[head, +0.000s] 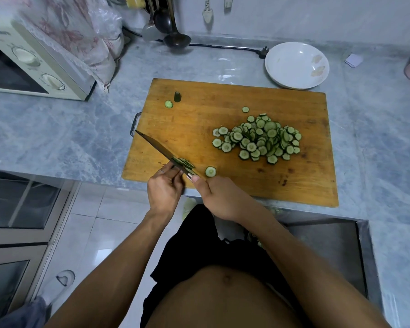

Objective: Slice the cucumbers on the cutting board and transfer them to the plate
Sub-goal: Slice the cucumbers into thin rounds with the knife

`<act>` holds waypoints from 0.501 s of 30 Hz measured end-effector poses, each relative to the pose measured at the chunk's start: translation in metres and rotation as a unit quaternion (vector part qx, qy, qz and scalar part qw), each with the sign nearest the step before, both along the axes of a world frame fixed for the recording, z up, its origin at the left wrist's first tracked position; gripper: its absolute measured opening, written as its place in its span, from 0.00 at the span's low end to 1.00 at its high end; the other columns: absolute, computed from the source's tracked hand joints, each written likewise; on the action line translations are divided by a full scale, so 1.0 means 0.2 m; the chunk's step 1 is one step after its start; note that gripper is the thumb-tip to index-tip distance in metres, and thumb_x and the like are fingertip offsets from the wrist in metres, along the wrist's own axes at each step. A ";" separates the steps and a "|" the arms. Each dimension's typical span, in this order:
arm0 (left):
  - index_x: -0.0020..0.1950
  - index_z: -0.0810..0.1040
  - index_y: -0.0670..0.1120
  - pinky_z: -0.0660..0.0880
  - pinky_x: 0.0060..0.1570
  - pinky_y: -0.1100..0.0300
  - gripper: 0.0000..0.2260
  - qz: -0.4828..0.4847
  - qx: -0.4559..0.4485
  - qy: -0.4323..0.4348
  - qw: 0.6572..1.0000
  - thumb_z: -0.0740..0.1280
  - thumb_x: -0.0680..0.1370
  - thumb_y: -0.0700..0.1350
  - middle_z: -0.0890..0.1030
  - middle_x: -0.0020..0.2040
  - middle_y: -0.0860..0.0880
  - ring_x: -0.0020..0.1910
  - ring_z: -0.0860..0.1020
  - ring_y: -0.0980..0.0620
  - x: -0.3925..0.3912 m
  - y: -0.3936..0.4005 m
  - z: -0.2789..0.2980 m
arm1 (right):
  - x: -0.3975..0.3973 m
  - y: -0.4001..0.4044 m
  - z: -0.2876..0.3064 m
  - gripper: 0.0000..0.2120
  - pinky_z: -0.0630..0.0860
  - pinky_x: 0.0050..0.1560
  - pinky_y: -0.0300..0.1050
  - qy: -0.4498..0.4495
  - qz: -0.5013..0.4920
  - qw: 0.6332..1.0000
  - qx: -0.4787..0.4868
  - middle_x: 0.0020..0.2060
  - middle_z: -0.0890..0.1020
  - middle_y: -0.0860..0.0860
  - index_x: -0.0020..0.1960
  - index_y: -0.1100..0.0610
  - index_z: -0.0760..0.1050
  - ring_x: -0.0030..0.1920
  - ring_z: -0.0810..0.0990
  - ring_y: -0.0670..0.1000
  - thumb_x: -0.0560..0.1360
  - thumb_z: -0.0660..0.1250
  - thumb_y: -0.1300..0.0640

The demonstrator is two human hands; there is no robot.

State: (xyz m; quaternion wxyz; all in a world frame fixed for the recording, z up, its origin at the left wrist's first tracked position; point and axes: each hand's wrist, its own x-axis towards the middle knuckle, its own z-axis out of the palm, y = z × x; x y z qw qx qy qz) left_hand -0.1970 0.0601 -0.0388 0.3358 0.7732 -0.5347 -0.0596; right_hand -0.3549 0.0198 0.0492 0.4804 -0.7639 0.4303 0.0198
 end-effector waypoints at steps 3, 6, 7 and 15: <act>0.43 0.85 0.41 0.62 0.34 0.68 0.11 -0.015 0.009 -0.001 1.000 0.62 0.69 0.37 0.84 0.49 0.44 0.38 0.80 0.43 0.01 0.00 -0.01 | 0.04 -0.01 -0.04 0.30 0.65 0.41 0.44 0.012 -0.020 1.000 0.004 0.29 0.72 0.53 0.32 0.58 0.68 0.37 0.72 0.54 0.84 0.47 0.42; 0.46 0.85 0.43 0.65 0.35 0.67 0.14 -0.019 0.017 0.008 1.000 0.60 0.70 0.40 0.84 0.55 0.48 0.40 0.80 0.47 0.01 0.00 -0.01 | 0.07 -0.01 -0.08 0.29 0.65 0.42 0.43 0.015 -0.034 0.999 -0.003 0.28 0.71 0.51 0.30 0.57 0.68 0.39 0.72 0.54 0.84 0.47 0.43; 0.46 0.85 0.43 0.66 0.35 0.67 0.14 -0.019 0.019 0.013 1.000 0.61 0.70 0.40 0.83 0.55 0.48 0.40 0.81 0.47 0.01 0.00 -0.01 | 0.07 -0.01 -0.09 0.29 0.66 0.42 0.43 0.015 -0.036 0.999 -0.006 0.28 0.71 0.51 0.30 0.56 0.68 0.38 0.72 0.54 0.84 0.48 0.42; 0.55 0.84 0.43 0.79 0.49 0.57 0.12 0.000 0.026 0.055 0.998 0.65 0.75 0.40 0.83 0.57 0.46 0.51 0.82 0.48 0.05 0.00 -0.01 | 0.02 -0.06 -0.08 0.29 0.61 0.39 0.43 0.026 -0.020 0.999 -0.037 0.27 0.70 0.51 0.30 0.56 0.66 0.30 0.68 0.46 0.84 0.48 0.42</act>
